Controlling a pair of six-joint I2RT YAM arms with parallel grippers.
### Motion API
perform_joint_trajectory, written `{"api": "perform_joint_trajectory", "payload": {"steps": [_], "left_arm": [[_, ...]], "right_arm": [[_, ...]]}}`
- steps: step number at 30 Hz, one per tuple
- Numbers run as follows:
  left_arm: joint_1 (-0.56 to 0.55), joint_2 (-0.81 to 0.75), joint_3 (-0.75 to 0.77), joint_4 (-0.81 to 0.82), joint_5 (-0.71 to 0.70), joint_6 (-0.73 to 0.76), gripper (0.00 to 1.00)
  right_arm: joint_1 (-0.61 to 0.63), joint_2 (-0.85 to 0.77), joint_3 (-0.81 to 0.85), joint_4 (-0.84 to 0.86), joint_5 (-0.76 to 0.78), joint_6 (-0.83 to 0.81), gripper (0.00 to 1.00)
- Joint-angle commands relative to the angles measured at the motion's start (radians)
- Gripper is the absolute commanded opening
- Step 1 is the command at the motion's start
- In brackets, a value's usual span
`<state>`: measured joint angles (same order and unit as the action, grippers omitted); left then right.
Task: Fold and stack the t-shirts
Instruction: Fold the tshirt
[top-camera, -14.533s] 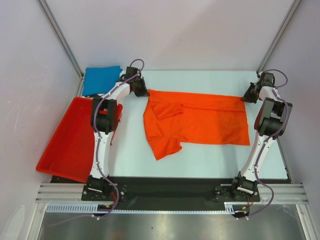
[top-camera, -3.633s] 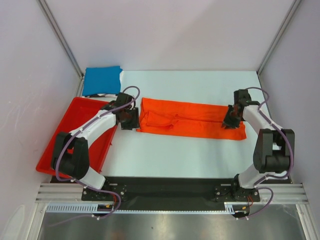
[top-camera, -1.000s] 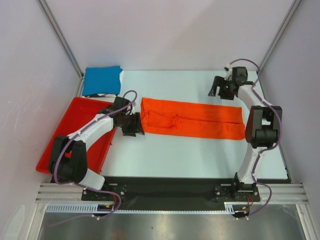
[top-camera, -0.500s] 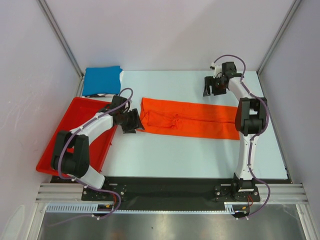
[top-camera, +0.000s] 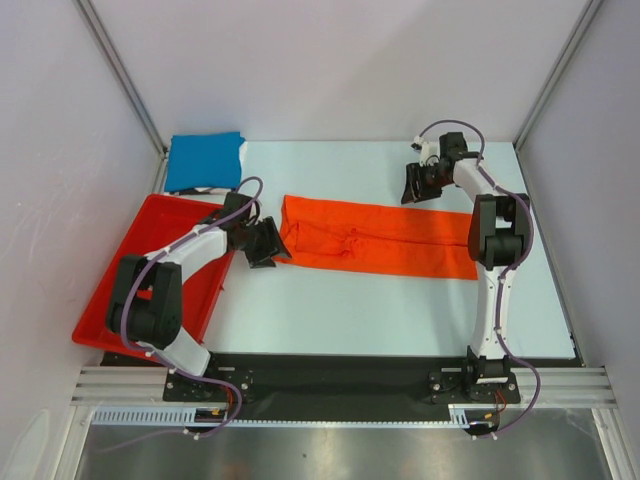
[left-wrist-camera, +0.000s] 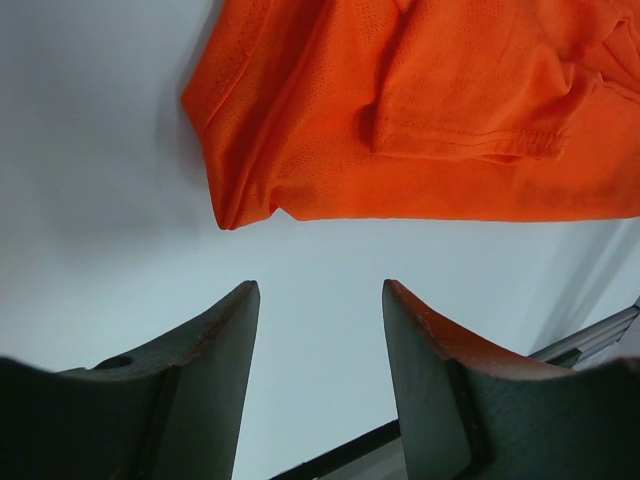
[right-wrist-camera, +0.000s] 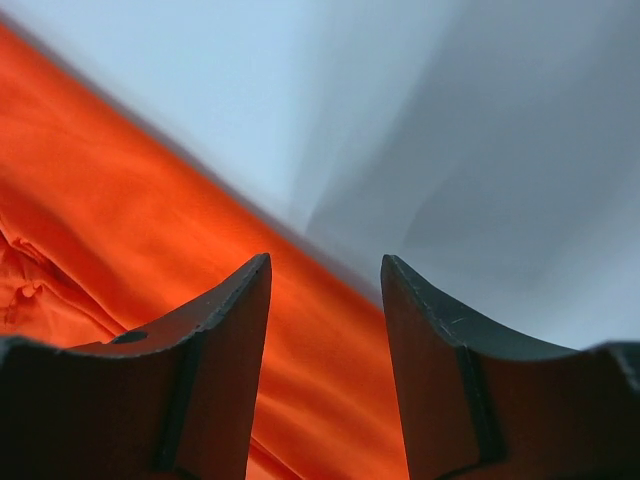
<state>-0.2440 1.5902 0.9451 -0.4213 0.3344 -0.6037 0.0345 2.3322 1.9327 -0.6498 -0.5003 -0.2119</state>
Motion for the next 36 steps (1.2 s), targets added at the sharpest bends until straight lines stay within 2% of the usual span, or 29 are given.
{"api": "perform_joint_trajectory", "payload": {"steps": [1,14,17,18,31,36], "left_arm": [[0.017,-0.001,0.012,0.032,0.028,-0.022,0.58],[0.029,0.001,0.003,0.052,0.046,-0.027,0.57],[0.031,-0.001,0.001,0.053,0.046,-0.025,0.57],[0.031,0.001,-0.003,0.053,0.045,-0.025,0.57],[0.031,0.089,0.015,0.127,0.058,-0.103,0.56],[0.028,0.106,0.020,0.098,-0.021,-0.139,0.54]], "right_arm": [[0.001,0.001,-0.015,-0.013,-0.056,-0.026,0.53],[0.028,0.022,-0.037,-0.014,-0.032,-0.040,0.53],[0.034,0.015,-0.063,-0.005,-0.015,-0.038,0.47],[0.038,0.015,-0.072,-0.001,-0.006,-0.035,0.43],[0.030,0.001,-0.080,0.006,0.025,-0.011,0.28],[0.024,-0.007,-0.080,0.010,0.011,-0.001,0.25]]}}
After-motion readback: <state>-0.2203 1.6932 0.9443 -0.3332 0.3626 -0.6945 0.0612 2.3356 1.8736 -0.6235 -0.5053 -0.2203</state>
